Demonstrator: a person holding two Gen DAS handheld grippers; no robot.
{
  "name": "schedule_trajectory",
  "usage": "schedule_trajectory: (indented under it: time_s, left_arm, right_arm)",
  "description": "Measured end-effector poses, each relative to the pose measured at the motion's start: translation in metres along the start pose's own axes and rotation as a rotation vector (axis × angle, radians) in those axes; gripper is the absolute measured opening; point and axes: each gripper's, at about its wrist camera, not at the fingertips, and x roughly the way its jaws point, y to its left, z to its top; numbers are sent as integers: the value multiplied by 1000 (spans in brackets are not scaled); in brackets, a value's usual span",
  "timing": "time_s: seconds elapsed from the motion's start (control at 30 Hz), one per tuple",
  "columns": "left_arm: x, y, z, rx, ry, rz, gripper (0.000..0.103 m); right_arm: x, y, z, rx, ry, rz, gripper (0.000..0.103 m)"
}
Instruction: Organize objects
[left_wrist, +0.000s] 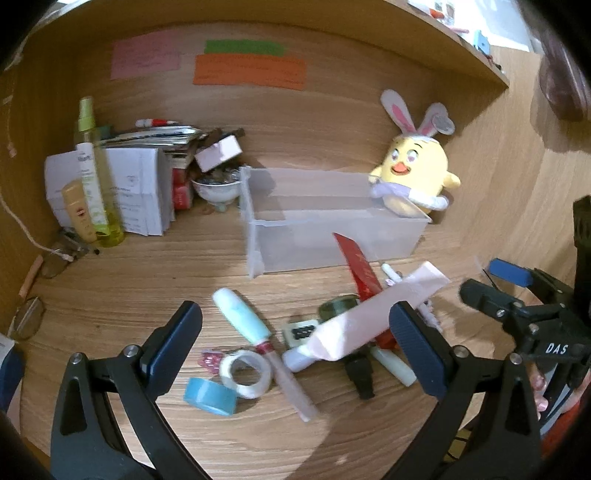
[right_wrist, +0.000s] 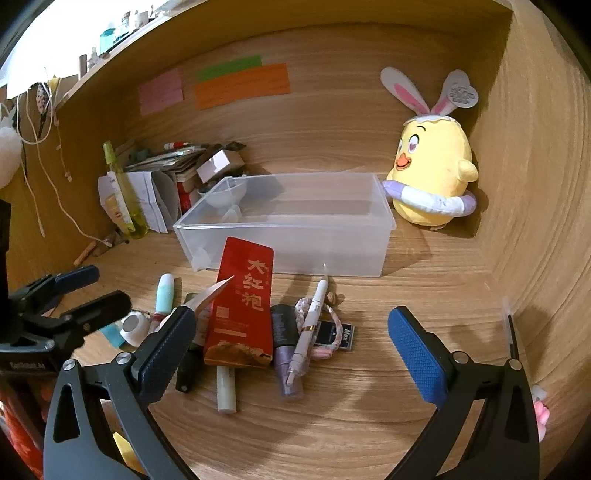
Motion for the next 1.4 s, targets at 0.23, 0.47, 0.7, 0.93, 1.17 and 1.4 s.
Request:
schedule_trajectory:
  time_s: [0.23, 0.47, 0.7, 0.93, 1.17, 1.4]
  left_arm:
    - [-5, 32, -2, -53, 8, 53, 89]
    - [-1, 51, -20, -88, 68, 93, 88]
    - [11, 46, -46, -79, 155, 104, 79]
    - [12, 56, -50, -79, 155, 98, 65]
    - [17, 66, -52, -116, 160, 29, 50]
    - [17, 69, -53, -128, 148, -18, 38]
  right_arm:
    - [3, -24, 1, 67, 10, -16, 100]
    - [15, -44, -5, 105, 59, -46, 90]
    - [27, -51, -19, 115, 117, -62, 81]
    - [36, -48, -25, 88, 157, -65, 72]
    - [52, -52, -24, 130, 202, -44, 57]
    - [69, -47, -16, 118, 219, -47, 43]
